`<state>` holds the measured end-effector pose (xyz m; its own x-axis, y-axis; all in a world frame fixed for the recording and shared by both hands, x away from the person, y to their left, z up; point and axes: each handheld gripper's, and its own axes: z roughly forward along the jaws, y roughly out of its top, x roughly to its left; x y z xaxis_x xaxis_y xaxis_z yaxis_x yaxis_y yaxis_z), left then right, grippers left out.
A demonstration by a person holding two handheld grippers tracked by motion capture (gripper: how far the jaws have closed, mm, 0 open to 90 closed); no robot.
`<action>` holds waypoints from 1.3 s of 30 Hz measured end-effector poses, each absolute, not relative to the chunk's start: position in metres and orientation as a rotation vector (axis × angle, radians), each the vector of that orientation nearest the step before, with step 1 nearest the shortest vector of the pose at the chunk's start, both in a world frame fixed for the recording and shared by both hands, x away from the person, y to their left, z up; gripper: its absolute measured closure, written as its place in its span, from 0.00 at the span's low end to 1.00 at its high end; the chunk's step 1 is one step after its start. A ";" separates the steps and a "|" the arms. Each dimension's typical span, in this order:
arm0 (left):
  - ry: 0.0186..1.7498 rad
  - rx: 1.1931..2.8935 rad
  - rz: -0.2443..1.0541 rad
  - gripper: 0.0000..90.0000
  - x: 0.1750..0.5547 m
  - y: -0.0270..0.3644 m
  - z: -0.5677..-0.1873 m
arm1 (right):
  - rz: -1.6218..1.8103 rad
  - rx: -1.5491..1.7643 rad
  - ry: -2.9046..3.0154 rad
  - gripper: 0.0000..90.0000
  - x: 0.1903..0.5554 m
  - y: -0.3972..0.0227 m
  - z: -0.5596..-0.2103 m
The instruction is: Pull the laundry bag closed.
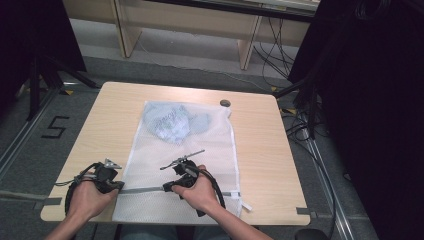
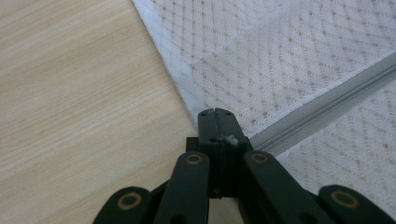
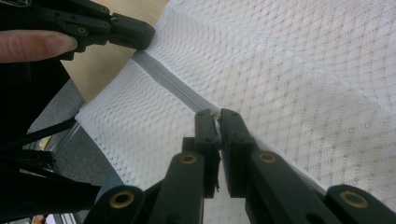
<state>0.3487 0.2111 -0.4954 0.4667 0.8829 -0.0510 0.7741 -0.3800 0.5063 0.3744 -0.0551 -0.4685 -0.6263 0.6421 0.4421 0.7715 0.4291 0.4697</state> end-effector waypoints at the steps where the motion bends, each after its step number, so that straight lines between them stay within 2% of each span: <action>1: 1.380 2.254 0.314 1.00 0.349 0.211 -0.495 | -0.974 -1.245 -2.484 0.97 0.374 -0.055 -0.468; 39: 1.362 2.280 0.306 1.00 0.349 0.212 -0.494 | -0.958 -1.287 -2.491 0.97 0.377 -0.074 -0.466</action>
<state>0.3486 0.2119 -0.4940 0.4837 0.8741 -0.0448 0.7707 -0.4011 0.4951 0.3767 -0.0737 -0.4658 -0.6100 0.6670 0.4278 0.7818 0.4185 0.4622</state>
